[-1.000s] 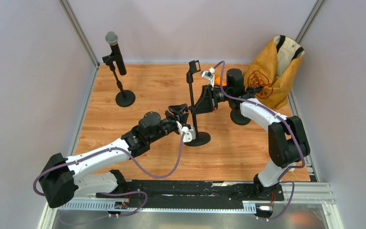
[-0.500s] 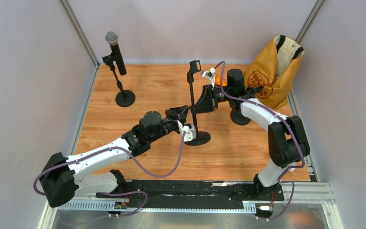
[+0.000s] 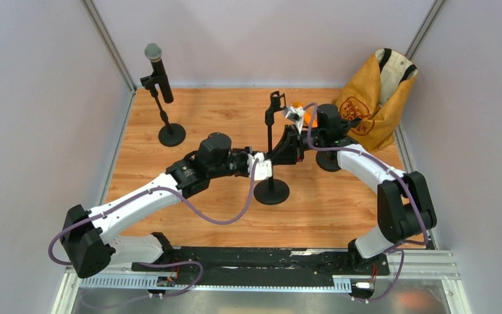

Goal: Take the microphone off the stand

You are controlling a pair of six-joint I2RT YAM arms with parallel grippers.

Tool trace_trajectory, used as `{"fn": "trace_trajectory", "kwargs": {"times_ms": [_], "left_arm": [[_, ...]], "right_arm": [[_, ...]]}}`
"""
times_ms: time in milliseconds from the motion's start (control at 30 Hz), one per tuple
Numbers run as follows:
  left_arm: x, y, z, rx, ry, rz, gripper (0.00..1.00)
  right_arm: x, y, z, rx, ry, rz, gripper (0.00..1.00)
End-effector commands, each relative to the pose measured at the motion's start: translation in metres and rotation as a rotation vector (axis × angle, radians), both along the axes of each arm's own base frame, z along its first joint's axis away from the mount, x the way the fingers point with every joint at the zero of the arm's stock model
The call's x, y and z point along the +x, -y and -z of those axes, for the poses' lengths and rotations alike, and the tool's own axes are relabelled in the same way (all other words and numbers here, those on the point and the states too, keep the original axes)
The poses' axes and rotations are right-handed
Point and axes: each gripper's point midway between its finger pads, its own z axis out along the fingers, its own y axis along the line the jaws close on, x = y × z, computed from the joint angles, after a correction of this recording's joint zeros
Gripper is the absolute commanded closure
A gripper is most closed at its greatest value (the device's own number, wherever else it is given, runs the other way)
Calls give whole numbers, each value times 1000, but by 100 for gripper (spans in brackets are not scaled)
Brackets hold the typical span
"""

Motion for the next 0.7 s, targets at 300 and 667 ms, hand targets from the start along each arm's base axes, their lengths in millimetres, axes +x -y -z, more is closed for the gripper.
{"fn": "trace_trajectory", "kwargs": {"times_ms": [300, 667], "left_arm": [[-28, 18, -21, -268, -561, 116, 46], [33, -58, -30, -252, -325, -93, 26]], "right_arm": [[24, 0, -23, 19, 515, 126, 100], [106, -8, -47, 33, 548, 436, 100]]}}
